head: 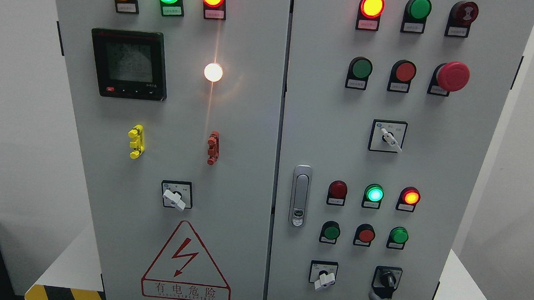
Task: Press green start button
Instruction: 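Raise the right hand toward the green push button on the lower row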
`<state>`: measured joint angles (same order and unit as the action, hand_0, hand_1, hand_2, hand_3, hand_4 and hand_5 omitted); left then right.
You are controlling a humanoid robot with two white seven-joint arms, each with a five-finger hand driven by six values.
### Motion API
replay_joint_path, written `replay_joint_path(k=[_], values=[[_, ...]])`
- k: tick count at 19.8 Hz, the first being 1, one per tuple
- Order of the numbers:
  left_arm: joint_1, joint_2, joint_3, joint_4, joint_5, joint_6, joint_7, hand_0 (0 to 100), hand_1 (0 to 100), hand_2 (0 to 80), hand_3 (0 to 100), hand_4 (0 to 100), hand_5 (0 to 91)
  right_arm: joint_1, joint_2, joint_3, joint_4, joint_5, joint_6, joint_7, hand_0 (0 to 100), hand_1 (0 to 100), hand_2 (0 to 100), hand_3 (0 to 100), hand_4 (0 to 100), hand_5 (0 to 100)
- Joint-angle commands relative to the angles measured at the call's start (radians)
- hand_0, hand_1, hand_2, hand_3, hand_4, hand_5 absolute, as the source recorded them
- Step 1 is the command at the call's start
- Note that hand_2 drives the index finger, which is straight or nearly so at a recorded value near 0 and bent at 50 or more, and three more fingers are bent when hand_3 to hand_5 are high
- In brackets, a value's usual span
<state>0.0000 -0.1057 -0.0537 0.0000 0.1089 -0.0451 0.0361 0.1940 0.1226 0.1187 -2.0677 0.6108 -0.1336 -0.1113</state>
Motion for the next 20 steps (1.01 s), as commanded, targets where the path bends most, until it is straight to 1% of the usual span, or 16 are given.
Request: replay_joint_path(k=[1, 4, 9, 12, 20], values=[[-0.023, 0.0, 0.0, -0.028, 0.0, 0.001, -0.001, 12, 56, 0.0, 0, 0, 0.0, -0.05, 0.003, -0.033, 0.058, 0.306, -0.047, -0.045, 26, 36, 0, 86, 83, 90], [-0.023, 0.0, 0.0, -0.028, 0.0, 0.001, -0.001, 12, 56, 0.0, 0, 0, 0.0, -0.065, 0.002, -0.034, 0.067, 0.392, -0.049, -0.05, 28, 35, 0, 89, 84, 94], [-0.023, 0.0, 0.0, -0.028, 0.0, 0.001, -0.001, 12, 56, 0.0, 0, 0, 0.0, -0.146, 0.005, -0.051, 0.124, 0.523, -0.049, -0.057, 32, 35, 0, 91, 86, 97], [-0.023, 0.0, 0.0, -0.028, 0.0, 0.001, -0.001, 12, 56, 0.0, 0, 0, 0.0, -0.174, 0.006, -0.051, 0.159, 0.579, -0.049, -0.082, 34, 34, 0, 91, 86, 97], [-0.023, 0.0, 0.0, -0.028, 0.0, 0.001, -0.001, 12, 56, 0.0, 0, 0, 0.0, -0.24, 0.006, -0.051, 0.25, 0.626, -0.044, -0.083, 36, 34, 0, 91, 86, 97]])
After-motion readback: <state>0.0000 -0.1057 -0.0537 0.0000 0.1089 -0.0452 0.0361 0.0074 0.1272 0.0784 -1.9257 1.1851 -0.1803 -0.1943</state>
